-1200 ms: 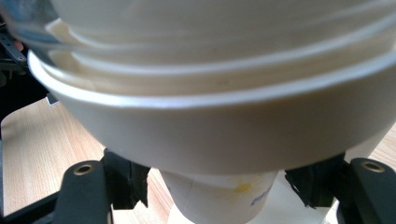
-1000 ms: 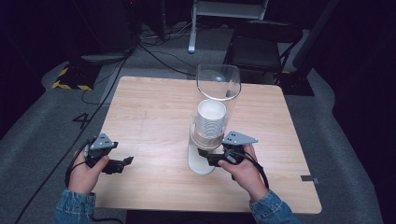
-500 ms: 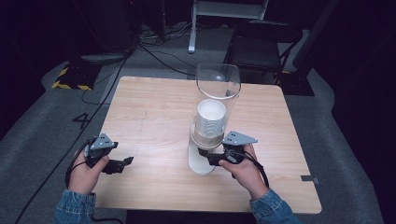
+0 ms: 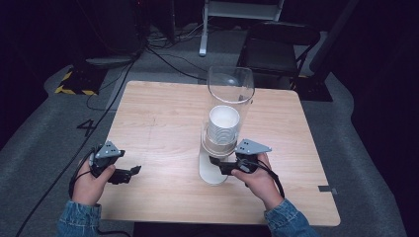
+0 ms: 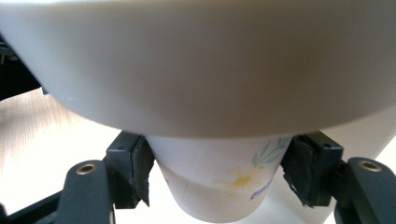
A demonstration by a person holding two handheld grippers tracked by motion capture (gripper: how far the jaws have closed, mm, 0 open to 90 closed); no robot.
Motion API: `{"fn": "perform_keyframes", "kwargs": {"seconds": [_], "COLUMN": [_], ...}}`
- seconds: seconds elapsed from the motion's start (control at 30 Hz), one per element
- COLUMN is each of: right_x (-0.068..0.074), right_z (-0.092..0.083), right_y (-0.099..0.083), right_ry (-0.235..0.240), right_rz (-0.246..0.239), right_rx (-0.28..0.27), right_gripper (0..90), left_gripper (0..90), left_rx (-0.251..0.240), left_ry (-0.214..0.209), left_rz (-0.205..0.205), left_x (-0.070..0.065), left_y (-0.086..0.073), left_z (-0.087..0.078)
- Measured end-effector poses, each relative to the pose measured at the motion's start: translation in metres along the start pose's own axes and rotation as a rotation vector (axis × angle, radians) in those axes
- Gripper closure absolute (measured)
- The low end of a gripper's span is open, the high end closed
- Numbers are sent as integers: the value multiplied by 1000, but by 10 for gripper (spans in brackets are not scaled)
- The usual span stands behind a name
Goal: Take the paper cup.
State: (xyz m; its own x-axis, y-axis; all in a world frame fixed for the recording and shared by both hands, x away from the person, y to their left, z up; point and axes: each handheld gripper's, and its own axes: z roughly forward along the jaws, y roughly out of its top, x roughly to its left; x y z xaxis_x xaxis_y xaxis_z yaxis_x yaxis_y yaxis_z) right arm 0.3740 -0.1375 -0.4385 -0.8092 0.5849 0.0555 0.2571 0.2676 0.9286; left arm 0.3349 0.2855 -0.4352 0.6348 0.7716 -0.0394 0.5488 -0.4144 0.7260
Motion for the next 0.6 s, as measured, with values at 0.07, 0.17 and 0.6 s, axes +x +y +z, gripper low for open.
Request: {"fn": "perform_keyframes", "kwargs": {"seconds": [0.07, 0.17, 0.6], "right_x": [1, 2, 1], "right_z": [0, 0, 6], "right_y": [0, 0, -17], "right_ry": [-3, -4, -9], "right_rz": [5, 26, -4], "right_rx": [4, 2, 127], "right_gripper": [330, 329, 350], "left_gripper": [158, 157, 158], "left_rx": [1, 8, 1], "left_ry": [0, -7, -4], "left_rz": [6, 2, 1], "left_x": [0, -1, 1], "left_y": [0, 0, -1], "left_z": [1, 1, 0]}}
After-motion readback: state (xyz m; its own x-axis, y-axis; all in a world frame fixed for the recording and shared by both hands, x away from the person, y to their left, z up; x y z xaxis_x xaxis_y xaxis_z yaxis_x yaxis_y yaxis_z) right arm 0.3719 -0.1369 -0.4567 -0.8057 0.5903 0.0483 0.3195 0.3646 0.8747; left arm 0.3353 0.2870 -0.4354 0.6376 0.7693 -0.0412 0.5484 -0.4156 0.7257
